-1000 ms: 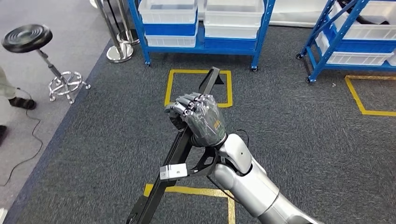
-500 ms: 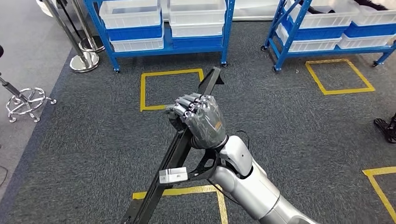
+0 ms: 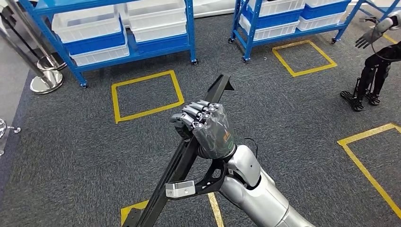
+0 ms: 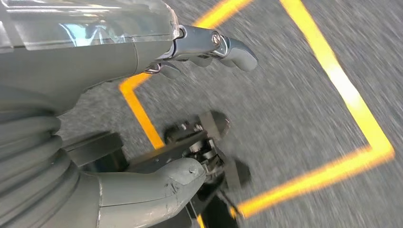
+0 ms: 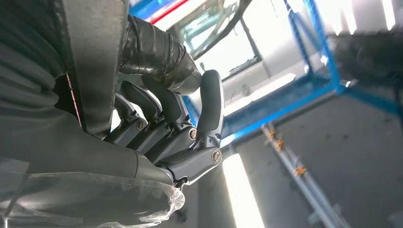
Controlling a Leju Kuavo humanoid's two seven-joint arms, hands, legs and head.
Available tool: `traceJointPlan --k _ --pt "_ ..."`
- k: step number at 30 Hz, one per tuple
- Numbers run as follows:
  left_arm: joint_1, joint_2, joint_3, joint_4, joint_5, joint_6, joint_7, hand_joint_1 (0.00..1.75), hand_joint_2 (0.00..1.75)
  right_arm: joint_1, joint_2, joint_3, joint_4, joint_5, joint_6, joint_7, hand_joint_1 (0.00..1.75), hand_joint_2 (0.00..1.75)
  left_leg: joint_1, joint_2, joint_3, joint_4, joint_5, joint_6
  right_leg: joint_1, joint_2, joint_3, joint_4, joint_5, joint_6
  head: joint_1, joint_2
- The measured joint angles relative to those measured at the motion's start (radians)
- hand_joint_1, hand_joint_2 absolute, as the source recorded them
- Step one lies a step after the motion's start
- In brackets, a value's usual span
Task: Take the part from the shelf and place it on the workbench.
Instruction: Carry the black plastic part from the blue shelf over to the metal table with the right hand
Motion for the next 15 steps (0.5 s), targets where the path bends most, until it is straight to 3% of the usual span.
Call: traceJointPlan --k 2,3,4,5,7,8,9,11,13,15 --pt "-0.001 0.0 0.0 0.0 -0.007 -0.002 -0.012 0.0 1.75 0.001 -0.001 0.0 -0.003 -0.002 0.0 0.0 1.75 1.75 0.004 -0.056 -0.052 0.12 -0.068 -0.007 -0.002 0.024 -0.003 -0.001 0.005 -0.007 0.0 0.0" --pt "-0.001 0.0 0.0 0.0 -0.01 -0.001 -0.016 0.0 1.75 0.001 -0.001 0.0 -0.003 -0.003 0.001 0.0 1.75 1.75 0.004 -0.066 -0.08 0.182 -0.092 -0.008 -0.001 0.039 -0.005 -0.001 0.006 -0.008 0.0 0.0" --pt "-0.002 0.0 0.0 0.0 -0.012 0.001 -0.019 0.0 1.75 0.002 -0.001 0.0 -0.003 -0.003 0.001 0.0 1.75 1.75 0.004 -0.071 -0.097 0.219 -0.098 -0.009 -0.001 0.054 -0.006 0.0 0.007 -0.009 0.0 0.0" --pt "-0.003 0.0 -0.001 0.0 -0.016 0.002 -0.02 0.0 1.75 0.003 -0.001 0.0 -0.002 -0.003 0.002 0.0 1.75 1.75 0.004 -0.073 -0.098 0.221 -0.084 -0.008 0.0 0.07 -0.007 0.001 0.008 -0.008 0.0 0.0" --pt "-0.008 0.0 -0.004 0.0 -0.026 0.002 -0.02 0.0 1.75 0.003 -0.001 0.0 -0.002 -0.003 0.002 0.0 1.75 1.75 0.004 -0.092 -0.052 0.119 -0.013 0.0 0.0 0.102 -0.006 0.003 0.01 -0.006 0.0 0.0" --pt "-0.01 0.0 -0.006 0.0 -0.03 0.002 -0.021 0.0 1.75 0.003 -0.001 0.0 -0.002 -0.003 0.002 0.0 1.75 1.75 0.005 -0.116 -0.023 0.052 0.016 0.007 0.0 0.116 -0.007 0.004 0.011 -0.004 0.0 0.0" --pt "-0.012 0.001 -0.009 0.0 -0.034 0.001 -0.021 0.0 1.75 0.003 -0.001 0.001 -0.002 -0.003 0.001 -0.001 1.75 1.75 0.005 -0.138 0.002 -0.003 0.035 0.013 -0.001 0.129 -0.009 0.006 0.013 0.0 0.0 0.0" --pt "-0.014 0.001 -0.014 0.0 -0.039 -0.001 -0.022 0.0 1.75 0.006 -0.001 0.001 -0.002 -0.003 0.001 -0.001 1.75 1.75 0.003 -0.158 0.02 -0.047 0.037 0.022 -0.006 0.153 -0.018 0.004 0.02 0.013 -0.001 0.0" --pt "-0.017 0.0 -0.018 0.0 -0.04 -0.002 -0.023 0.0 1.75 0.012 -0.002 0.002 -0.002 -0.003 0.0 -0.001 1.75 1.75 0.003 -0.135 0.026 -0.062 0.045 0.03 -0.01 0.166 -0.025 0.0 0.027 0.029 -0.002 0.0" --pt "-0.02 -0.003 -0.02 0.0 -0.04 -0.002 -0.023 0.0 1.75 0.012 -0.003 0.002 -0.002 -0.003 0.0 -0.002 1.75 1.75 0.006 -0.107 0.033 -0.081 0.057 0.041 -0.003 0.119 -0.042 0.031 0.005 0.038 -0.001 0.0"
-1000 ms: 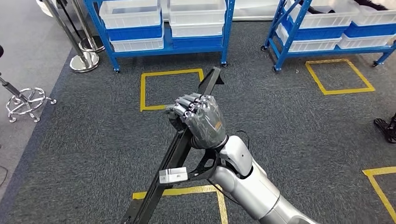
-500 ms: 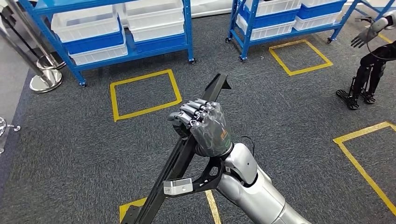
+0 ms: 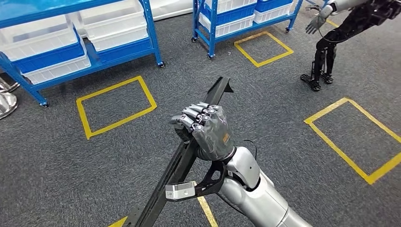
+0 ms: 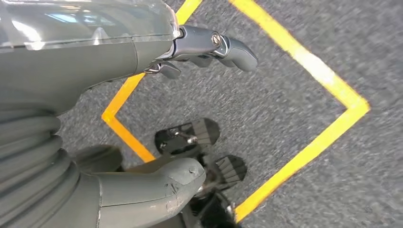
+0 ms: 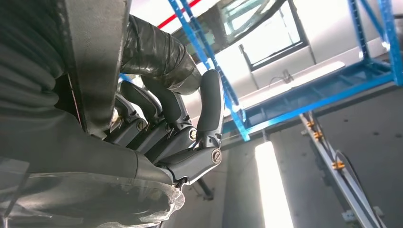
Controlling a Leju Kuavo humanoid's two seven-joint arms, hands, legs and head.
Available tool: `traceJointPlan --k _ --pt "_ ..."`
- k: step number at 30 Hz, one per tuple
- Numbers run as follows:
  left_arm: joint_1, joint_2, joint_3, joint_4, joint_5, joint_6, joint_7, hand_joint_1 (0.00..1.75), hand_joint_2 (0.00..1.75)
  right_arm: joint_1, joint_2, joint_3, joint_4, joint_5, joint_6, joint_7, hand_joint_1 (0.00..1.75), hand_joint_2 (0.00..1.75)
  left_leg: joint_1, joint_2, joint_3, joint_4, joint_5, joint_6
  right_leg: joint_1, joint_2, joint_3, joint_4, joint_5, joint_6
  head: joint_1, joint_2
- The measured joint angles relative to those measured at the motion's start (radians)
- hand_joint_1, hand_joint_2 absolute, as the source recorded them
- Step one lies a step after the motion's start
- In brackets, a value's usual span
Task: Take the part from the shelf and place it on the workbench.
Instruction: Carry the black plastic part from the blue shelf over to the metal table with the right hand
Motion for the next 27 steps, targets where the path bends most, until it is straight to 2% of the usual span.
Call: traceJointPlan --k 2,3,4,5,6,7,9,10,11,13,14,15,17,18,19,20,21,22,24,25,26,27 --pt "0.001 -0.001 0.0 0.0 0.0 0.0 0.0 0.0 1.75 0.0 -0.002 0.001 0.0 0.0 0.0 0.0 1.75 1.75 -0.002 0.03 0.001 -0.007 0.004 0.008 0.003 -0.067 -0.052 0.107 -0.061 0.004 0.001 0.0" --pt "0.002 -0.001 0.0 0.0 0.0 0.0 0.0 0.0 1.75 0.001 -0.002 0.001 0.001 0.0 0.0 0.0 1.75 1.75 -0.003 0.046 -0.001 -0.005 0.004 0.009 0.001 -0.082 -0.083 0.17 -0.089 0.007 0.001 0.0" --pt "0.003 -0.001 0.0 0.0 0.0 0.0 0.0 0.0 1.75 0.003 -0.003 0.001 0.003 0.0 0.0 0.0 1.75 1.75 -0.004 0.062 -0.002 -0.002 0.002 0.009 -0.002 -0.09 -0.103 0.214 -0.102 0.009 0.001 0.0" --pt "0.004 -0.001 0.0 0.0 0.0 0.0 0.0 0.0 1.75 0.004 -0.004 0.001 0.005 0.0 0.0 0.0 1.75 1.75 -0.004 0.077 -0.004 0.0 0.0 0.009 -0.004 -0.095 -0.107 0.225 -0.097 0.012 0.001 0.0" --pt "0.003 -0.001 0.0 0.0 0.0 0.001 0.001 0.0 1.75 0.005 -0.005 0.001 0.006 -0.001 0.0 0.0 1.75 1.75 -0.004 0.091 -0.005 0.003 -0.002 0.007 -0.006 -0.101 -0.09 0.199 -0.076 0.014 0.001 0.0" --pt "0.003 -0.001 0.0 0.0 0.0 0.002 0.002 0.0 1.75 0.004 -0.005 0.001 0.006 -0.001 0.0 0.0 1.75 1.75 -0.004 0.104 -0.005 0.007 -0.006 0.004 -0.007 -0.117 -0.055 0.14 -0.046 0.014 0.001 0.0" --pt "0.002 -0.001 -0.001 0.0 0.0 0.005 0.004 0.0 1.75 0.004 -0.005 0.001 0.007 -0.001 -0.001 0.0 1.75 1.75 -0.008 0.126 -0.006 0.02 -0.017 -0.007 -0.002 -0.166 0.011 0.025 -0.012 0.007 0.001 0.0" --pt "0.003 -0.001 -0.001 0.0 -0.001 0.006 0.003 0.0 1.75 0.004 -0.005 0.001 0.007 -0.001 -0.002 0.0 1.75 1.75 -0.011 0.136 -0.005 0.025 -0.022 -0.014 0.001 -0.181 0.027 -0.006 -0.007 0.0 0.001 0.0" --pt "0.003 0.0 -0.001 0.0 -0.001 0.006 0.002 0.0 1.75 0.005 -0.006 0.001 0.008 -0.002 -0.004 0.0 1.75 1.75 -0.013 0.146 -0.004 0.027 -0.026 -0.02 0.005 -0.184 0.03 -0.014 -0.01 -0.007 0.001 0.0" --pt "0.004 0.0 -0.001 0.0 0.001 0.01 -0.002 0.0 1.75 0.007 -0.008 0.001 0.008 -0.003 -0.008 0.0 1.75 1.75 -0.011 0.162 0.0 0.027 -0.031 -0.032 0.005 -0.157 0.027 -0.017 -0.006 -0.019 0.001 0.0" --pt "0.003 0.0 -0.001 0.0 0.002 0.012 -0.004 0.0 1.75 0.007 -0.009 0.0 0.008 -0.003 -0.01 0.0 1.75 1.75 -0.008 0.148 -0.001 0.034 -0.04 -0.038 0.003 -0.144 0.027 -0.019 -0.003 -0.025 0.001 0.0" --pt "0.003 0.001 -0.001 0.0 0.004 0.015 -0.006 0.0 1.75 0.007 -0.009 0.0 0.009 -0.004 -0.012 -0.001 1.75 1.75 -0.005 0.122 -0.008 0.055 -0.059 -0.043 0.0 -0.131 0.027 -0.022 0.0 -0.031 0.001 0.0" --pt "0.005 0.001 -0.001 0.0 0.006 0.019 -0.01 0.0 1.75 0.007 -0.008 0.001 0.011 -0.004 -0.014 -0.002 1.75 1.75 -0.001 0.058 -0.049 0.155 -0.12 -0.048 0.0 -0.104 0.026 -0.025 0.005 -0.04 0.001 0.0" --pt "0.008 0.001 -0.001 0.0 0.006 0.019 -0.011 0.0 1.75 0.008 -0.007 0.001 0.013 -0.004 -0.014 -0.002 1.75 1.75 0.0 0.043 -0.079 0.22 -0.149 -0.049 0.001 -0.09 0.025 -0.025 0.005 -0.043 0.0 0.0" --pt "0.012 0.001 -0.001 0.0 0.006 0.018 -0.012 0.0 1.75 0.009 -0.007 0.001 0.016 -0.005 -0.015 -0.002 1.75 1.75 0.0 0.036 -0.105 0.272 -0.165 -0.048 0.003 -0.074 0.024 -0.024 0.006 -0.045 0.001 0.0" --pt "0.016 0.002 -0.001 0.0 0.006 0.019 -0.013 0.0 1.75 0.01 -0.008 0.0 0.018 -0.005 -0.016 -0.002 1.75 1.75 0.0 0.034 -0.118 0.296 -0.163 -0.047 0.005 -0.057 0.023 -0.023 0.006 -0.045 0.001 0.0" --pt "0.018 0.002 -0.001 0.0 0.006 0.019 -0.014 0.0 1.75 0.011 -0.008 0.0 0.02 -0.006 -0.016 -0.002 1.75 1.75 0.0 0.031 -0.113 0.28 -0.14 -0.044 0.005 -0.04 0.023 -0.021 0.007 -0.045 0.001 0.0" --pt "0.019 0.002 -0.001 0.0 0.006 0.02 -0.015 0.0 1.75 0.011 -0.008 0.0 0.021 -0.006 -0.016 -0.002 1.75 1.75 0.0 0.023 -0.093 0.23 -0.103 -0.039 0.006 -0.024 0.024 -0.019 0.007 -0.045 0.001 0.0" --pt "0.018 0.003 -0.001 0.0 0.006 0.021 -0.016 0.0 1.75 0.011 -0.009 0.0 0.022 -0.004 -0.017 -0.002 1.75 1.75 0.001 -0.025 -0.042 0.106 -0.04 -0.028 0.005 0.003 0.021 -0.016 0.008 -0.042 0.001 0.0" --pt "0.017 0.004 -0.001 0.0 0.006 0.021 -0.017 0.0 1.75 0.011 -0.009 0.0 0.023 -0.004 -0.017 -0.002 1.75 1.75 0.001 -0.046 -0.025 0.064 -0.027 -0.023 0.003 0.014 0.018 -0.014 0.011 -0.038 0.001 0.0" --pt "0.017 0.004 -0.001 0.0 0.006 0.021 -0.017 0.0 1.75 0.011 -0.009 0.0 0.023 -0.003 -0.018 -0.002 1.75 1.75 0.0 -0.06 -0.018 0.045 -0.026 -0.02 0.0 0.025 0.013 -0.015 0.014 -0.031 0.0 0.0" --pt "0.016 0.005 -0.001 0.0 0.006 0.021 -0.017 0.0 1.75 0.011 -0.01 0.0 0.024 -0.003 -0.018 -0.003 1.75 1.75 -0.002 -0.057 -0.015 0.039 -0.026 -0.018 -0.002 0.037 0.01 -0.017 0.019 -0.023 0.0 0.0"
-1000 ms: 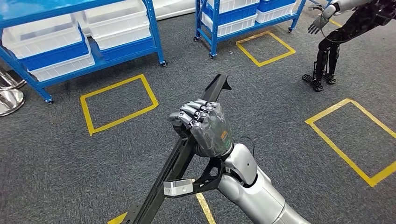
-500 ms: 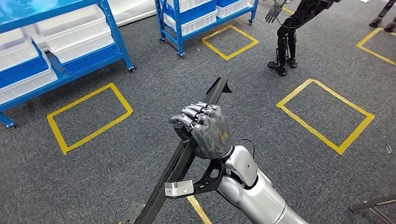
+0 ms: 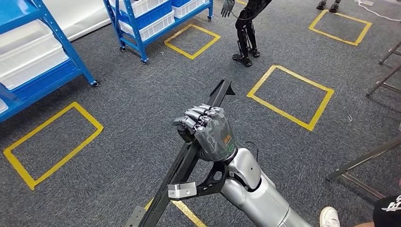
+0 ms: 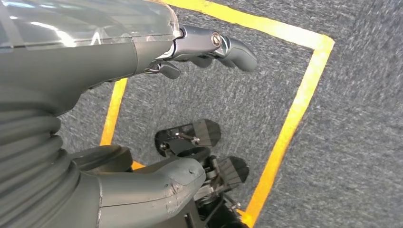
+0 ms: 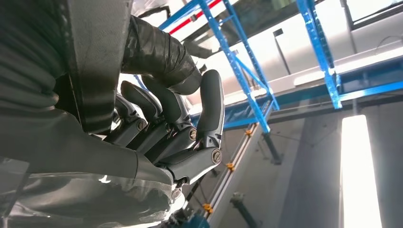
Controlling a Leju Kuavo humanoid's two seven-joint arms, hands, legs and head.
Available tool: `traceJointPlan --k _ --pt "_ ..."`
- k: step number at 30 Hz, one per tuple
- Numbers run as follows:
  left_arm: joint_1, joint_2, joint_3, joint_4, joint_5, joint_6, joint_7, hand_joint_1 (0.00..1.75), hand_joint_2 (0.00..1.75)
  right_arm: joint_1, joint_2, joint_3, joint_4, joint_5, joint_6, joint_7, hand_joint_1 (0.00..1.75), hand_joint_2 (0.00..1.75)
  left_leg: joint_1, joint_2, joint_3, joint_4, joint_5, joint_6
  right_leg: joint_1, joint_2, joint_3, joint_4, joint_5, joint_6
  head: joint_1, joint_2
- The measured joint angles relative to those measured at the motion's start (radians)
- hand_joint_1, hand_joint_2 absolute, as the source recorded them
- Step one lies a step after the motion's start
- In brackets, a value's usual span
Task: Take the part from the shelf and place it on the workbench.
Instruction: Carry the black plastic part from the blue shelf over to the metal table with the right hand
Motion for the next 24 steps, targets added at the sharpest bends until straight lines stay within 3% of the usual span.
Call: traceJointPlan --k 1,2,4,6,7,8,9,11,13,14,16,17,19,21,22,23,24 --pt "-0.001 0.0 0.0 0.0 0.0 0.0 0.0 0.0 1.75 0.001 -0.001 -0.001 0.0 0.0 0.0 0.0 1.75 1.75 0.0 0.011 0.004 -0.008 0.003 0.004 -0.002 0.011 -0.003 -0.004 0.005 0.008 0.0 0.0" --pt "-0.002 0.0 0.0 0.0 0.0 0.0 0.0 0.0 1.75 0.002 -0.002 -0.002 0.001 0.0 0.0 -0.001 1.75 1.75 0.001 0.025 0.008 -0.016 0.009 0.009 -0.001 0.004 -0.006 -0.004 0.005 0.014 0.0 0.0" --pt "-0.004 -0.001 0.0 0.0 -0.001 0.0 -0.001 0.0 1.75 0.002 -0.004 -0.005 0.001 0.0 -0.001 -0.001 1.75 1.75 0.004 0.055 0.015 -0.036 0.022 0.021 0.004 -0.049 -0.032 0.048 -0.03 0.02 0.001 0.0" --pt "-0.001 -0.001 0.0 0.0 -0.002 -0.001 -0.004 0.0 1.75 0.004 -0.006 -0.006 0.001 0.0 -0.002 -0.002 1.75 1.75 0.002 0.086 0.015 -0.041 0.025 0.025 0.005 -0.109 -0.087 0.166 -0.096 0.023 0.001 0.0" --pt "0.001 0.0 0.0 0.0 -0.002 0.001 -0.006 0.0 1.75 0.006 -0.006 -0.006 0.001 0.0 -0.003 -0.002 1.75 1.75 0.001 0.103 0.014 -0.041 0.024 0.025 0.003 -0.122 -0.112 0.221 -0.12 0.025 0.001 0.0" --pt "0.001 0.0 0.0 0.0 0.0 0.004 -0.009 0.0 1.75 0.009 -0.007 -0.007 0.002 0.0 -0.003 -0.002 1.75 1.75 0.0 0.118 0.013 -0.04 0.024 0.025 0.001 -0.129 -0.122 0.246 -0.125 0.026 0.0 0.0" --pt "0.001 0.0 0.0 0.0 0.001 0.007 -0.012 0.0 1.75 0.01 -0.008 -0.008 0.002 0.0 -0.003 -0.002 1.75 1.75 0.0 0.134 0.012 -0.039 0.023 0.023 0.0 -0.135 -0.114 0.239 -0.113 0.028 0.001 0.0" --pt "-0.001 -0.002 0.0 0.0 0.003 0.014 -0.015 0.0 1.75 0.011 -0.01 -0.011 0.002 0.0 -0.004 -0.002 1.75 1.75 0.0 0.161 0.013 -0.032 0.017 0.016 0.0 -0.168 -0.045 0.129 -0.062 0.029 0.001 0.0" --pt "-0.005 -0.003 0.0 0.0 0.004 0.018 -0.016 0.0 1.75 0.01 -0.01 -0.015 -0.001 0.001 -0.007 -0.002 1.75 1.75 -0.006 0.183 0.012 -0.021 0.006 0.005 0.005 -0.213 0.016 0.024 -0.032 0.021 0.0 0.0" --pt "-0.006 -0.003 0.0 0.0 0.005 0.019 -0.017 0.0 1.75 0.01 -0.011 -0.017 -0.003 0.0 -0.008 -0.002 1.75 1.75 -0.009 0.192 0.013 -0.016 0.001 -0.001 0.008 -0.224 0.026 0.003 -0.032 0.015 0.0 0.0" --pt "-0.007 -0.002 0.0 0.0 0.007 0.021 -0.017 0.0 1.75 0.01 -0.011 -0.022 -0.005 0.0 -0.011 -0.002 1.75 1.75 -0.01 0.213 0.018 -0.015 -0.004 -0.01 0.011 -0.2 0.023 0.003 -0.032 0.001 0.0 0.0" --pt "-0.008 -0.003 0.0 0.0 0.007 0.022 -0.018 0.0 1.75 0.01 -0.012 -0.024 -0.006 0.0 -0.012 -0.002 1.75 1.75 -0.007 0.209 0.019 -0.011 -0.01 -0.016 0.011 -0.187 0.022 0.001 -0.03 -0.004 0.0 0.0" --pt "-0.01 -0.003 0.0 0.0 0.006 0.022 -0.018 0.0 1.75 0.008 -0.012 -0.028 -0.008 0.0 -0.012 -0.002 1.75 1.75 -0.001 0.163 0.001 0.039 -0.049 -0.024 0.008 -0.162 0.022 -0.002 -0.025 -0.016 0.0 0.0" --pt "-0.008 -0.003 0.0 0.0 0.006 0.022 -0.019 0.0 1.75 0.006 -0.011 -0.03 -0.01 0.0 -0.012 -0.002 1.75 1.75 0.001 0.107 -0.056 0.164 -0.114 -0.025 0.009 -0.135 0.022 -0.003 -0.022 -0.024 0.0 0.0" --pt "-0.007 -0.003 0.0 0.0 0.006 0.022 -0.02 0.0 1.75 0.006 -0.012 -0.031 -0.01 0.0 -0.012 -0.002 1.75 1.75 0.001 0.096 -0.089 0.231 -0.138 -0.024 0.012 -0.12 0.021 -0.003 -0.021 -0.026 0.0 0.0" --pt "-0.006 -0.003 0.0 0.0 0.006 0.022 -0.02 0.0 1.75 0.007 -0.012 -0.032 -0.01 0.0 -0.012 -0.002 1.75 1.75 0.0 0.092 -0.112 0.272 -0.143 -0.02 0.015 -0.104 0.021 -0.002 -0.021 -0.028 0.0 0.0" --pt "-0.006 -0.003 0.0 0.0 0.006 0.022 -0.021 0.0 1.75 0.007 -0.012 -0.034 -0.01 0.0 -0.012 -0.002 1.75 1.75 -0.001 0.09 -0.118 0.277 -0.129 -0.015 0.018 -0.087 0.022 -0.002 -0.02 -0.029 0.0 0.0"
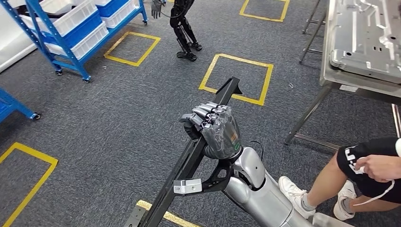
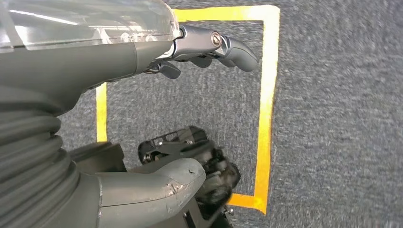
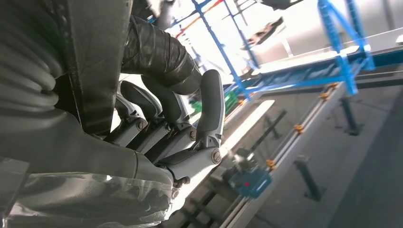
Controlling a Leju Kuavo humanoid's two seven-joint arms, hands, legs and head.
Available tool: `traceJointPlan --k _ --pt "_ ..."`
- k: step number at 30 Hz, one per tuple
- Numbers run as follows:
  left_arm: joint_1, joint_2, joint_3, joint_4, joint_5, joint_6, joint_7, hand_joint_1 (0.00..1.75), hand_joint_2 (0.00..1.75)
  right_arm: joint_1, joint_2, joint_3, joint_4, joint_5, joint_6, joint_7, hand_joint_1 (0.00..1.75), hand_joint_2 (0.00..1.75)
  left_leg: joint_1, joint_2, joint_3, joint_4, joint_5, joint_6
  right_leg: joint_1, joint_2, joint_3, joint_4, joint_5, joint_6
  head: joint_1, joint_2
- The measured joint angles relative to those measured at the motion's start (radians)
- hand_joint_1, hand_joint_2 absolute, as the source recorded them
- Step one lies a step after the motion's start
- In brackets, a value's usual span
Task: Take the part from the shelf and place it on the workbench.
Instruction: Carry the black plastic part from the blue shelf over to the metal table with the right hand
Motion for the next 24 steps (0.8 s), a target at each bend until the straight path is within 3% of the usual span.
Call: traceJointPlan --k 2,4,6,8,9,10,12,14,15,16,18,20,23,24 --pt "-0.002 0.001 0.0 0.0 0.0 0.001 0.0 0.0 1.75 -0.001 0.0 -0.004 -0.001 0.0 0.0 0.0 1.75 1.75 -0.006 -0.019 0.037 -0.098 0.074 0.016 0.003 0.032 0.003 0.001 0.001 -0.001 0.0 0.0" --pt "-0.005 0.004 0.0 0.0 0.0 0.002 -0.001 0.0 1.75 -0.004 0.0 -0.006 -0.002 0.0 0.001 0.0 1.75 1.75 -0.01 -0.079 0.09 -0.223 0.131 0.035 0.0 0.058 0.001 0.003 0.003 0.003 0.0 0.0" --pt "-0.007 0.007 0.0 0.0 0.0 0.002 -0.001 0.0 1.75 -0.006 -0.001 -0.008 -0.004 0.001 0.001 0.0 1.75 1.75 -0.014 -0.111 0.11 -0.273 0.141 0.044 -0.008 0.083 -0.007 0.002 0.009 0.013 0.0 0.0" --pt "-0.009 0.005 0.0 0.0 0.0 0.003 -0.001 0.0 1.75 -0.006 -0.003 -0.01 -0.007 0.001 0.001 0.0 1.75 1.75 -0.013 -0.085 0.117 -0.294 0.148 0.046 -0.012 0.103 -0.013 -0.004 0.016 0.027 -0.001 0.0" --pt "-0.01 0.004 0.0 0.0 0.0 0.003 -0.001 0.0 1.75 -0.007 -0.004 -0.012 -0.009 0.002 0.001 0.0 1.75 1.75 -0.01 -0.07 0.123 -0.308 0.155 0.048 -0.009 0.089 -0.017 0.001 0.011 0.032 0.0 0.0" --pt "-0.011 0.003 0.0 0.0 0.0 0.003 -0.002 0.0 1.75 -0.009 -0.006 -0.014 -0.011 0.002 0.001 0.0 1.75 1.75 -0.008 -0.053 0.129 -0.323 0.163 0.05 -0.005 0.061 -0.029 0.023 -0.006 0.036 0.0 0.0" --pt "-0.012 0.002 0.0 0.0 0.0 0.003 -0.002 0.0 1.75 -0.013 -0.007 -0.015 -0.013 0.002 0.001 0.0 1.75 1.75 -0.009 -0.021 0.134 -0.336 0.17 0.053 -0.001 -0.01 -0.077 0.122 -0.066 0.044 0.0 0.0" --pt "-0.01 0.003 0.0 0.0 0.0 0.004 -0.002 0.0 1.75 -0.011 -0.01 -0.015 -0.014 0.002 0.001 0.0 1.75 1.75 -0.01 0.014 0.132 -0.333 0.167 0.051 -0.009 -0.038 -0.126 0.226 -0.107 0.054 0.0 0.0" --pt "-0.009 0.003 0.0 0.0 0.0 0.004 -0.002 0.0 1.75 -0.009 -0.011 -0.015 -0.014 0.002 0.001 0.0 1.75 1.75 -0.008 0.03 0.131 -0.331 0.165 0.049 -0.014 -0.043 -0.13 0.238 -0.103 0.06 0.0 0.0" --pt "-0.009 0.002 0.0 0.0 0.0 0.004 -0.002 0.0 1.75 -0.009 -0.012 -0.015 -0.014 0.002 0.001 0.0 1.75 1.75 -0.006 0.045 0.131 -0.326 0.161 0.046 -0.019 -0.051 -0.114 0.212 -0.081 0.066 0.0 0.0" --pt "-0.011 0.002 0.0 0.0 0.0 0.004 -0.002 0.0 1.75 -0.01 -0.014 -0.015 -0.014 0.002 0.001 0.0 1.75 1.75 -0.003 0.07 0.129 -0.312 0.148 0.035 -0.023 -0.088 -0.044 0.091 -0.028 0.073 0.0 0.0" --pt "-0.013 0.003 0.0 0.0 0.0 0.004 -0.002 0.0 1.75 -0.01 -0.014 -0.015 -0.014 0.002 0.001 0.0 1.75 1.75 -0.005 0.089 0.128 -0.295 0.134 0.021 -0.019 -0.114 -0.001 0.01 -0.007 0.063 0.0 0.0" --pt "-0.015 0.002 0.0 0.0 0.0 0.004 -0.002 0.0 1.75 -0.011 -0.015 -0.016 -0.016 0.003 0.001 0.0 1.75 1.75 -0.004 0.108 0.132 -0.289 0.123 0.005 -0.014 -0.088 -0.002 0.005 -0.01 0.037 0.0 0.0" --pt "-0.016 0.002 0.0 0.0 0.0 0.004 -0.002 0.0 1.75 -0.012 -0.015 -0.017 -0.017 0.003 0.001 0.0 1.75 1.75 -0.002 0.097 0.131 -0.281 0.113 0.001 -0.016 -0.077 -0.003 0.003 -0.008 0.03 0.0 0.0"
